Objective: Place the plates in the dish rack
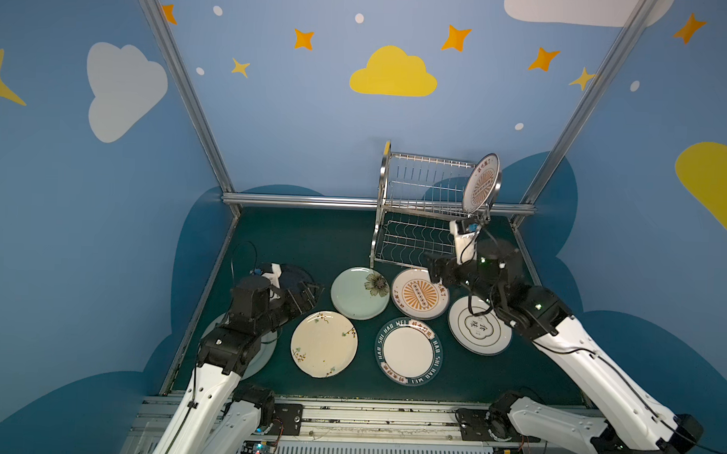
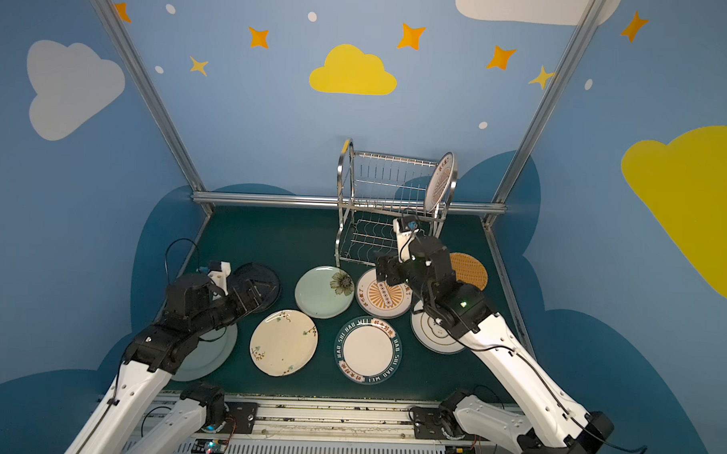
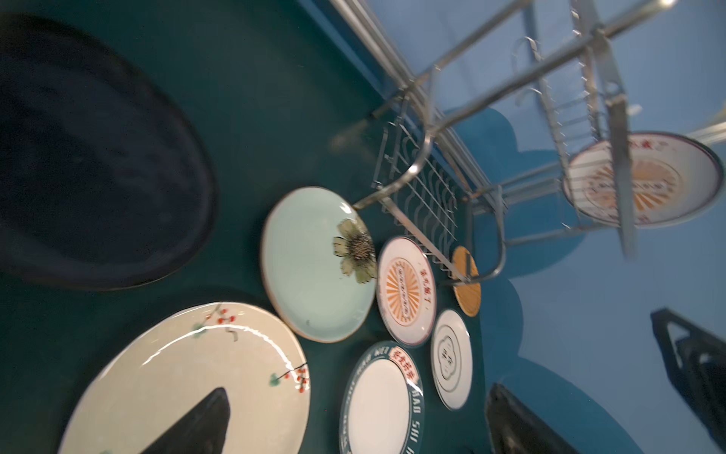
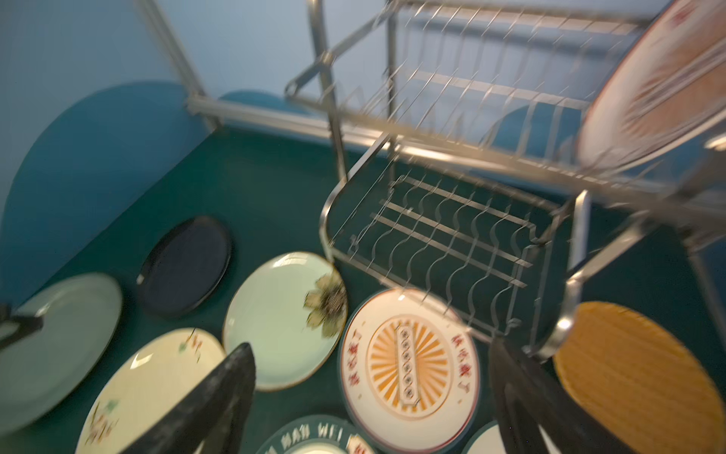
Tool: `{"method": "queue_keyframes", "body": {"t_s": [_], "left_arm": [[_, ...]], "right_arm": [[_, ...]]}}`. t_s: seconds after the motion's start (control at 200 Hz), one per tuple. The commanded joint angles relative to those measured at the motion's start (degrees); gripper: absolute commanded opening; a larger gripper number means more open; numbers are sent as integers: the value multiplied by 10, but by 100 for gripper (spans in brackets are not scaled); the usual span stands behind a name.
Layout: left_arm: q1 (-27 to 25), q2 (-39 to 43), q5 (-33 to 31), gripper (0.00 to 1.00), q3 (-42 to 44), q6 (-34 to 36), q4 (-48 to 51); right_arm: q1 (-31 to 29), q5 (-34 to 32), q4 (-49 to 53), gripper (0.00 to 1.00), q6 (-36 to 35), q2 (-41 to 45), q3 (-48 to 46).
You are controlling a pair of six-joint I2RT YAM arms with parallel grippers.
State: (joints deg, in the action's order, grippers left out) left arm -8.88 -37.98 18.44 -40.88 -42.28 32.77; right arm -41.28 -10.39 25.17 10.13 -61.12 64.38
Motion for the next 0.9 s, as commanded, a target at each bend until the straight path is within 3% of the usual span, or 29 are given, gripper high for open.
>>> {"method": "queue_keyframes", "body": {"t_s": [0.0, 0.13, 0.25, 0.37, 0.586, 0.891], "left_arm": [[55, -7, -16, 100, 20, -57, 48], [143, -35, 13, 100, 47, -63, -11], [185, -95, 8, 100, 68, -76, -81], [185, -153, 11, 100, 71, -111, -105], [139, -232, -79, 100, 77, -190, -146], [100, -308, -128, 100, 87, -238, -223]], "right_arm": [[-16, 103, -97, 90, 8, 5, -66], [-30, 139, -164, 90, 8, -2, -135], [-37, 156, -182, 90, 16, -6, -158], [-38, 154, -216, 90, 23, -6, -189], [-37, 133, -249, 90, 32, -25, -211], [-37, 126, -214, 90, 53, -38, -192]]}}
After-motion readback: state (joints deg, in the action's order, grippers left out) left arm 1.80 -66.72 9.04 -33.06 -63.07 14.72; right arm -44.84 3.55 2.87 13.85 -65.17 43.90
